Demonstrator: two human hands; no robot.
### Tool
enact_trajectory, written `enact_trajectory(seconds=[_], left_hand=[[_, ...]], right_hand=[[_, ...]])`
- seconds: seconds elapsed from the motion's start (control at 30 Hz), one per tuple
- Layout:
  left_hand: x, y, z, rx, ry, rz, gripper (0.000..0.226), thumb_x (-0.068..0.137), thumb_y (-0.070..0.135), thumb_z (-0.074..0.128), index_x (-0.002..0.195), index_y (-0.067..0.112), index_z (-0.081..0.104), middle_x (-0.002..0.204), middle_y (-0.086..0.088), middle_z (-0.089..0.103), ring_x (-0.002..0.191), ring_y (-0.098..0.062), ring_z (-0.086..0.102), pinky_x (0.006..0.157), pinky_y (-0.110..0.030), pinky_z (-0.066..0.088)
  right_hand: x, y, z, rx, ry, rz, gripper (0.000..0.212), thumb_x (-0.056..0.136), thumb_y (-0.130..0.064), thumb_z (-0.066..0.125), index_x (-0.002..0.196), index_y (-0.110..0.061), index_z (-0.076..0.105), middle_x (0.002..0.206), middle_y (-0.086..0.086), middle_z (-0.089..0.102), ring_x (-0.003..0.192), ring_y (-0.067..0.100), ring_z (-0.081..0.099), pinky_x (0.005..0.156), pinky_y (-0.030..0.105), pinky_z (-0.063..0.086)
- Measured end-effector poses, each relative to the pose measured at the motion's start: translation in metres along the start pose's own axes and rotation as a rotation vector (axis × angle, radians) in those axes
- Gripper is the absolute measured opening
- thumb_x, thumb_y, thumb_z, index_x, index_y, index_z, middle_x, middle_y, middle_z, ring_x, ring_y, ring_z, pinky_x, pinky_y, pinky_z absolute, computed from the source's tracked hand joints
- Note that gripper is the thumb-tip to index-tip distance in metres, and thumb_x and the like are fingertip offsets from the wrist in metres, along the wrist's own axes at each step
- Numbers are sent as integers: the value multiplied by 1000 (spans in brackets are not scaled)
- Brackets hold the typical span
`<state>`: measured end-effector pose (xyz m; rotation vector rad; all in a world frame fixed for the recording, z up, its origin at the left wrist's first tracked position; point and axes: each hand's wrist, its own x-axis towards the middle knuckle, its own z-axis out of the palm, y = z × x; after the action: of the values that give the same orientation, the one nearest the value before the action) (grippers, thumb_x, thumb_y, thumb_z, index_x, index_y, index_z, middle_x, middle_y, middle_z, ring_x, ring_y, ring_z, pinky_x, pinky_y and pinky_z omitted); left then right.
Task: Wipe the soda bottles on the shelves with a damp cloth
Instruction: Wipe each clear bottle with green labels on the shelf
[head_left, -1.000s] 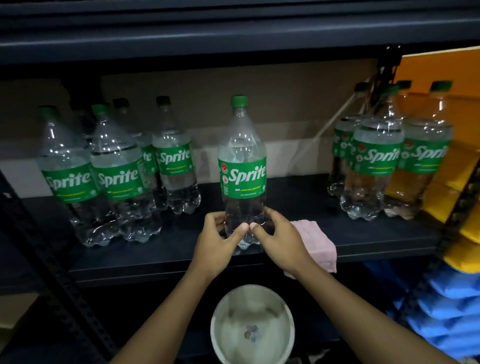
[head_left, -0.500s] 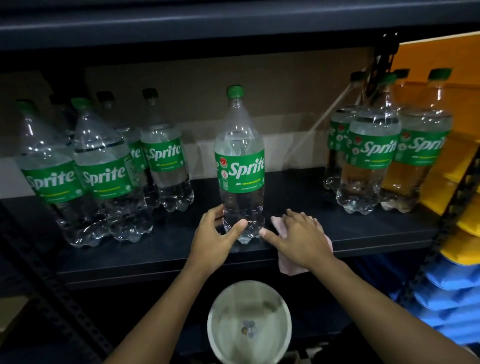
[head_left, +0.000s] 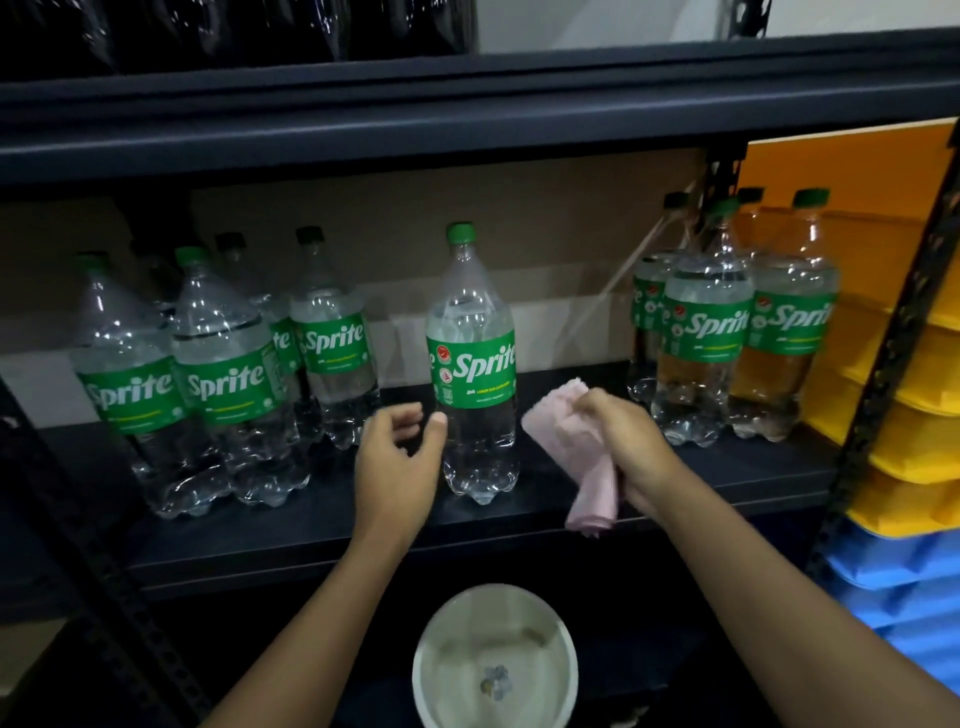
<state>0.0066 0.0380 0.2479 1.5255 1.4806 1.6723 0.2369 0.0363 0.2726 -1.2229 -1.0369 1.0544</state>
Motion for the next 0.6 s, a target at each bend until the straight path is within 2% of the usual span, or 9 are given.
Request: enact_trajectory(seconds=[0.03,0.13,0.2,0.3,0.33,0.4,0.47,0.53,0.6], left_hand=[[-2,14,-1,-7,32,77,12,97,28,74,99,34,63,112,3,69,100,1,66,89,-18,52],[-4,56,-3,-13,-66,244,16,97,23,73,92,35,64,102,9,71,86,5,63,78,-10,48],[-3,75,0,53,-247,276,14,96,25,74,93,36,66,103,15,72,86,7,63,82,-15,50],[-1,86,3,94,-492,247,10,96,24,74,99,32,69,110,19,75,103,5,68,98,-30,56],[0,87,3,76,-543,231,8,96,22,74,99,28,69,110,21,76,106,3,70,99,-34,58],[0,87,1,83,-601,217,6,97,23,75,97,22,69,102,28,75,99,-1,72,92,-36,61],[0,88,0,119,-627,216,11,96,32,75,95,23,68,94,26,75,91,-7,72,84,-38,61],[-1,88,-1,158,-637,227,19,90,45,73,92,26,69,91,12,76,89,-19,73,85,-46,61],[0,88,-1,162,-645,229,26,83,52,71,88,26,69,90,7,76,89,-24,73,87,-50,60]], right_hand=[[-3,-6,-4,146,-55,49,21,89,-22,62,93,-7,76,90,13,72,80,27,64,76,37,49],[-10,-18,-11,336,-256,129,58,73,-28,65,122,0,71,117,26,68,98,36,63,91,45,50],[-13,-22,-7,398,-332,144,59,75,-25,57,127,0,69,123,27,67,100,36,63,91,42,51],[-19,-27,-1,496,-443,162,72,71,-22,59,137,5,58,128,29,60,106,38,59,98,44,48],[-20,-28,0,521,-496,155,78,69,-23,62,141,6,55,133,31,56,113,40,54,105,47,43],[-22,-29,1,555,-553,164,85,65,-24,69,143,6,52,143,31,51,122,40,49,113,51,35],[-23,-30,0,572,-566,177,83,65,-23,70,142,4,53,146,31,52,121,39,51,114,52,36],[-25,-29,0,578,-566,180,73,72,-22,62,139,4,57,143,32,54,120,39,53,112,52,39],[-25,-26,-1,608,-567,180,64,78,-22,56,136,5,59,140,32,55,122,40,52,118,55,33]])
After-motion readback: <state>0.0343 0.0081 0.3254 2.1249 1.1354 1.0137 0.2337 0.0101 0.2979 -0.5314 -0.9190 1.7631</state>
